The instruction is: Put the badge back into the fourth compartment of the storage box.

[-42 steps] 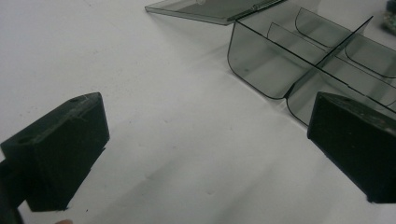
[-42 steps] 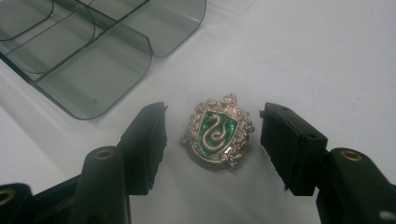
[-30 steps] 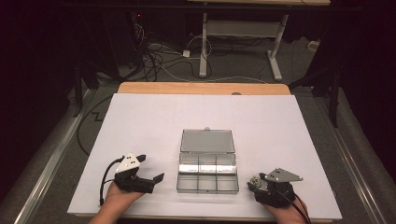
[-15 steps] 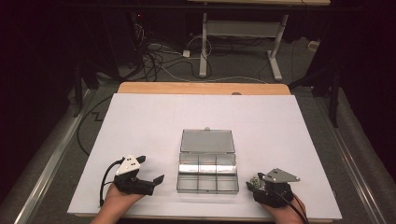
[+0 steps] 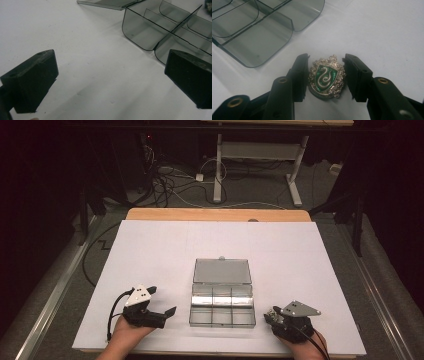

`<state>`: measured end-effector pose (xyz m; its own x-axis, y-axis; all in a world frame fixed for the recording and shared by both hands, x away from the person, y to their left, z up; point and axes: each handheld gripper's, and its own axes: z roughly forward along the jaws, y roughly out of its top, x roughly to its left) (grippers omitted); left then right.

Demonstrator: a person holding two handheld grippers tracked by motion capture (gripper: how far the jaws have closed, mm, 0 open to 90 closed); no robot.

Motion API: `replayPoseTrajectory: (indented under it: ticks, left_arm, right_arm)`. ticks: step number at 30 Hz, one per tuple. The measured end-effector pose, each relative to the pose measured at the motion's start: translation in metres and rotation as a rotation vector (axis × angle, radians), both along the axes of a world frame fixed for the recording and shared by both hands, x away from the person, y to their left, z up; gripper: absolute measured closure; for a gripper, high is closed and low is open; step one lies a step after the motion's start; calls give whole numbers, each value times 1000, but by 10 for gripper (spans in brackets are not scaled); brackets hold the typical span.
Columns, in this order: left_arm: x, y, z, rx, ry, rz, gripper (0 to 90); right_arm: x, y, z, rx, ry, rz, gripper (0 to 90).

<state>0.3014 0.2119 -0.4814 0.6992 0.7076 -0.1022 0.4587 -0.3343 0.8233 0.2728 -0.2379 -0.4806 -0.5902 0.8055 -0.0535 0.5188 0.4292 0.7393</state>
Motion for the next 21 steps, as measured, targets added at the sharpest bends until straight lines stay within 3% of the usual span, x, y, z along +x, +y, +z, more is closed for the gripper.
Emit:
replayPoseTrajectory:
  ticks: [13, 14, 15, 16, 17, 19, 21]
  left_arm:
    - [0, 0, 0, -4, 3, -2, 0]
    - [0, 0, 0, -3, 3, -2, 0]
    - [0, 0, 0, -3, 3, -2, 0]
    - [0, 0, 0, -2, 3, -1, 0]
    - [0, 0, 0, -2, 4, -1, 0]
    - [0, 0, 0, 0, 4, -2, 0]
    - [0, 0, 0, 1, 3, -1, 0]
  right_arm:
    - [2, -5, 1, 43, 22, 4, 598]
    - [2, -5, 1, 47, 23, 4, 616]
    - [1, -7, 3, 70, -4, -3, 728]
    - [1, -9, 5, 105, 4, -13, 735]
    - [1, -10, 5, 108, 9, -12, 732]
    - [1, -8, 4, 71, -11, -1, 725]
    - [1, -8, 4, 73, -11, 1, 728]
